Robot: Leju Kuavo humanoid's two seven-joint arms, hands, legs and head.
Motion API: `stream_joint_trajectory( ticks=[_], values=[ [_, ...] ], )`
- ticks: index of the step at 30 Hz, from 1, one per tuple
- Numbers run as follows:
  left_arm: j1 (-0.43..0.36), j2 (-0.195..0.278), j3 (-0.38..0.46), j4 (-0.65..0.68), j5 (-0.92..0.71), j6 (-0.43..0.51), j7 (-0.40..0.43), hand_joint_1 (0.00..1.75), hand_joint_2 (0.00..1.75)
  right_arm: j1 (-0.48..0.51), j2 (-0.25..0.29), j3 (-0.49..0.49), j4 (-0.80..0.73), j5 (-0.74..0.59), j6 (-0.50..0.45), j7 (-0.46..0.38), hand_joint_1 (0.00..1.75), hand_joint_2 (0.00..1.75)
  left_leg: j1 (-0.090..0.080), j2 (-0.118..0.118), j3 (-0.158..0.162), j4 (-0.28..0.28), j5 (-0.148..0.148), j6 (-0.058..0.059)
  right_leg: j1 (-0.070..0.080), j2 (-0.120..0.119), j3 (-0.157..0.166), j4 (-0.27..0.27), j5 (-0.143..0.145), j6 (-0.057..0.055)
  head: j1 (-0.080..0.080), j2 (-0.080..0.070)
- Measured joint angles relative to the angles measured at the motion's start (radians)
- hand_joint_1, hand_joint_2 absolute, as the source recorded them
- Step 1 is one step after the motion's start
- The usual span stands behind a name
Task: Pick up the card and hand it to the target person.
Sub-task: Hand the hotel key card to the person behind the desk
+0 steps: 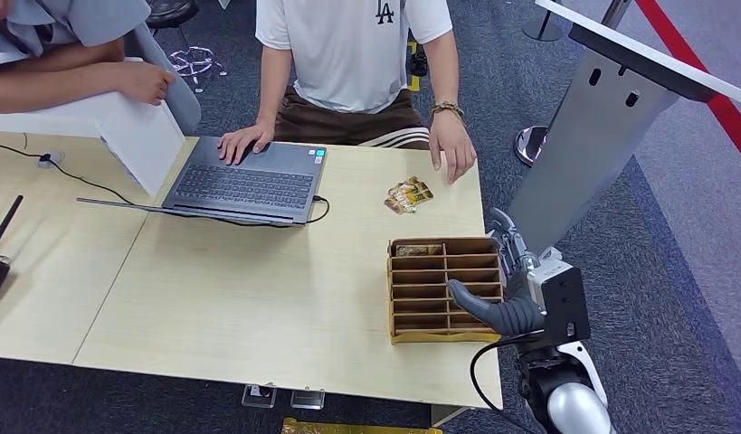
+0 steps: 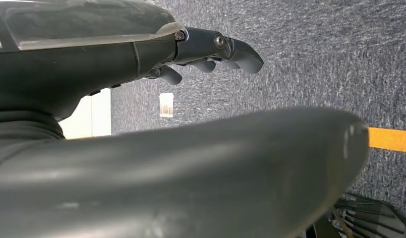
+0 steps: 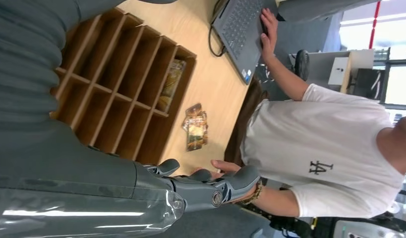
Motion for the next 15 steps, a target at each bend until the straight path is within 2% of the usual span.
stream_joint_trajectory(
  ticks=[7, 15],
  values=[
    [0.0, 0.001, 0.006, 0.0, 0.0, 0.004, -0.001, 0.0, 0.0, 0.083, -0.042, -0.056, -0.042, -0.032, 0.038, 0.042, 0.0, 1.75, 0.0, 0.0, 0.0, 0.0, 0.0, 0.0, 0.0, 0.0, 0.0, 0.0, 0.0, 0.0, 0.0, 0.0],
    [-0.001, 0.002, 0.009, 0.0, 0.0, 0.005, -0.008, 0.0, 0.0, 0.153, -0.076, -0.08, -0.056, -0.178, 0.102, 0.057, 0.0, 1.75, 0.0, 0.0, 0.0, 0.0, 0.0, 0.0, 0.0, 0.0, 0.0, 0.0, 0.0, 0.0, 0.0, 0.0]
  ],
)
